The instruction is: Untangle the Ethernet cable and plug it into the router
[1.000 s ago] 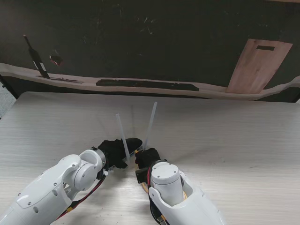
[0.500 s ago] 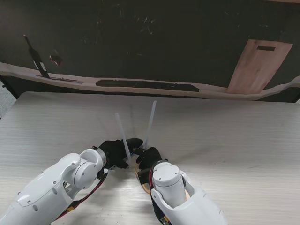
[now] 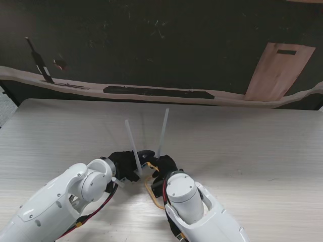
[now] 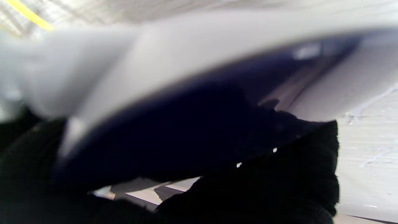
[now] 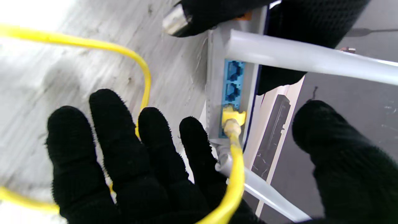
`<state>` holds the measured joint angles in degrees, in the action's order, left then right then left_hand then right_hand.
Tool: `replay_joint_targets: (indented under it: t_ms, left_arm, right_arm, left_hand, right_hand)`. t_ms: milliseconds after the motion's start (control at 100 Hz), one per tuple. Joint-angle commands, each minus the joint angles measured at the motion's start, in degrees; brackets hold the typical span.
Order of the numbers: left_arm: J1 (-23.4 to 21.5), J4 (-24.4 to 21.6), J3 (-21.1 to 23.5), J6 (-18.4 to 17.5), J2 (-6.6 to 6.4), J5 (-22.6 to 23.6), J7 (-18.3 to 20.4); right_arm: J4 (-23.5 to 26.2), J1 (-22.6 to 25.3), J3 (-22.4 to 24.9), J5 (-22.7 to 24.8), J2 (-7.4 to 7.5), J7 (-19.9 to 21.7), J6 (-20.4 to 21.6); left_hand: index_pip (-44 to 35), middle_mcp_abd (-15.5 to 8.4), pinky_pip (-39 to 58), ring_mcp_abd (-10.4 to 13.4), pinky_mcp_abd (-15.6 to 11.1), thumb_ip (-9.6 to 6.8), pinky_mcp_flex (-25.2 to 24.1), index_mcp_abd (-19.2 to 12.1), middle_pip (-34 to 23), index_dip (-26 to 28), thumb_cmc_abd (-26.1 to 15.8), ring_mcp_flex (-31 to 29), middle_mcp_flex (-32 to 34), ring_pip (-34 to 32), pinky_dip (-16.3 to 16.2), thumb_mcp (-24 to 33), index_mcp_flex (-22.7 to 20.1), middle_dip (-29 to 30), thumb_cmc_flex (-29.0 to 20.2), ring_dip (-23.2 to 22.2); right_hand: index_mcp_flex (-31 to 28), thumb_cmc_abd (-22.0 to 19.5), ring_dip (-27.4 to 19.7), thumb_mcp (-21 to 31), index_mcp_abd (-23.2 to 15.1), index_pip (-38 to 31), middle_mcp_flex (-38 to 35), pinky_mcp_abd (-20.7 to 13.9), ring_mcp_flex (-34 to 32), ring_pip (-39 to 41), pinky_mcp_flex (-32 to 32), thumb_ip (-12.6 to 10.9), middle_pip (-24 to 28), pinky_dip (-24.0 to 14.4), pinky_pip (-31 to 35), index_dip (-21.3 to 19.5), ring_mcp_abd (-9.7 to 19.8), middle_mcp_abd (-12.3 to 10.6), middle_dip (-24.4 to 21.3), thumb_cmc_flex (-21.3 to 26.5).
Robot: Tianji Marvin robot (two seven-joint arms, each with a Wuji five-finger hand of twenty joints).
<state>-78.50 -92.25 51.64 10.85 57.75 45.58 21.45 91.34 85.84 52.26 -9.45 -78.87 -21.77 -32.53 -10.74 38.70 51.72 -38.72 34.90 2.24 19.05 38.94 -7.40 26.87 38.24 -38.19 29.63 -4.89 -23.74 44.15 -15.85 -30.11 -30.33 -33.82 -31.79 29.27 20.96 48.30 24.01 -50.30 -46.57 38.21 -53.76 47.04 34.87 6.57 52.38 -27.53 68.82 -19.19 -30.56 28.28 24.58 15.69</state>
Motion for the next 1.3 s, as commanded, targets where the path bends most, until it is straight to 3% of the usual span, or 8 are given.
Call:
replay_joint_targets:
  t_ms: [0, 150, 480, 750, 950, 1100, 1200, 1290]
  left_arm:
    - [-3.2, 4.3, -1.9, 1.6, -0.16, -1.7, 3.5]
    - [-3.4, 4.1, -1.8, 3.6, -0.08, -2.5, 3.6]
    - [-3.1, 3.6, -1.2, 6.5, -0.15, -6.0, 5.2]
    - [-1.7, 3.7, -1.9, 8.1, -0.32, -8.5, 6.8]
    - [-1.4, 3.6, -2.5, 8.7, -0.35, -8.1, 6.8]
    - [-1.0, 3.6, -2.9, 9.3, -0.37, -8.6, 7.0]
    - [-0.6, 3.7, -3.3, 9.6, -0.39, -8.9, 7.2]
    - [-0.2, 3.7, -3.9, 10.3, -0.43, -9.2, 7.4]
  right_arm:
    - [1.1, 0.5, 0.2, -0.3, 0.69, 1.0, -0.1]
    - [1.2, 0.6, 0.2, 3.2, 1.53, 1.8, 0.8]
    - [3.0, 1.3, 1.4, 13.6, 4.56, 4.1, 5.4]
    - [4.4, 2.3, 1.7, 27.7, 7.04, 2.6, 13.9]
    - [5.9, 3.2, 1.7, 39.1, 9.45, 2.7, 18.9]
    - [7.6, 3.5, 1.2, 45.2, 10.83, 3.7, 21.5]
    - [9.0, 3.6, 0.7, 50.0, 12.14, 5.9, 22.7]
    - [10.1, 3.3, 0.1, 54.2, 13.23, 8.2, 22.9]
  left_hand:
    - [-41.8, -27.9, 22.9, 18.9, -16.9, 1.48, 3.8, -27.3, -30.6, 4.6, -4.6, -9.4, 17.0, -40.0, -6.2, 8.1, -11.1, -8.5, -35.4, -7.5]
    - [-41.5, -27.5, 22.5, 18.6, -16.9, 1.81, 4.3, -26.8, -30.3, 3.0, -4.2, -9.5, 17.5, -40.7, -10.0, 8.7, -11.6, -8.6, -34.2, -6.8]
    - [-41.3, -26.8, 22.3, 18.1, -16.1, 1.52, 3.9, -26.6, -29.7, 1.6, -4.2, -9.0, 17.8, -40.9, -10.8, 8.3, -11.9, -8.3, -32.2, -6.4]
    - [-40.7, -26.2, 22.0, 17.9, -15.8, 1.19, 3.5, -26.3, -28.9, 0.3, -4.8, -8.3, 17.6, -41.1, -11.4, 7.5, -11.9, -8.3, -31.9, -6.0]
    - [-40.7, -26.2, 21.9, 17.7, -15.8, 1.06, 3.3, -26.3, -28.7, 0.1, -5.0, -8.1, 17.5, -41.1, -11.5, 7.2, -11.9, -8.3, -32.2, -5.9]
    - [-40.6, -26.1, 21.9, 17.6, -15.6, 1.02, 3.3, -26.1, -28.6, -0.1, -5.1, -8.0, 17.6, -41.3, -11.7, 6.9, -11.9, -8.4, -32.0, -5.8]
    - [-40.3, -25.8, 21.9, 17.5, -15.4, 1.03, 3.2, -25.9, -28.3, -0.4, -5.4, -7.9, 17.5, -41.3, -11.8, 6.5, -12.0, -8.4, -32.3, -5.7]
    - [-40.0, -25.7, 21.8, 17.4, -15.3, 1.03, 3.1, -25.6, -28.1, -0.7, -5.8, -7.6, 17.4, -41.4, -11.9, 6.1, -12.0, -8.4, -32.4, -5.7]
  right_hand:
    - [1.7, 0.3, 0.1, -2.2, -1.0, 0.7, 1.1, 1.8, 1.5, -1.3, -2.2, 1.0, -0.8, -0.6, -2.1, 0.7, -1.4, 1.1, -0.8, -2.1]
    - [3.6, -0.2, -0.3, -4.8, -1.7, 1.2, 3.7, 1.8, 5.2, -5.3, -6.7, 0.8, -2.8, 0.6, -6.9, 1.1, -0.7, 0.3, -1.3, -2.5]
    - [2.9, 0.9, -0.3, -5.7, -1.8, 2.5, 4.1, 1.8, 5.0, -7.1, -5.6, -0.2, -4.2, 0.6, -7.1, 2.0, -0.9, 0.6, -1.7, -0.2]
    - [2.2, 8.8, 3.2, 4.4, -6.3, 0.2, 5.0, 1.8, 5.9, -0.5, -5.3, 0.2, -0.6, -1.6, -2.5, 0.9, 1.3, -1.4, -0.1, 3.8]
    - [0.6, 21.8, 4.3, 17.5, -9.6, -2.6, 6.1, 1.8, 6.1, 1.5, -4.8, -0.1, 1.3, -0.1, 1.3, -0.7, 5.3, -4.9, 0.6, 11.6]
    - [-5.2, 24.3, 5.0, 20.2, -10.8, -3.0, 5.7, 1.5, 6.6, 2.8, -5.4, 0.3, 1.3, 0.6, 3.1, -0.7, 5.5, -4.8, 0.5, 14.0]
    - [-12.9, 25.7, 5.6, 21.6, -13.0, -3.2, 1.4, 0.3, 5.4, 4.4, -4.3, 0.6, 0.8, 0.6, 5.3, -0.7, 6.0, -7.0, 0.1, 16.9]
    - [-14.9, 26.6, 5.7, 21.5, -13.9, -5.7, -1.4, -0.5, 4.6, 5.5, -3.6, 6.2, 0.5, 1.0, 6.5, 6.1, 6.5, -8.0, 0.0, 19.8]
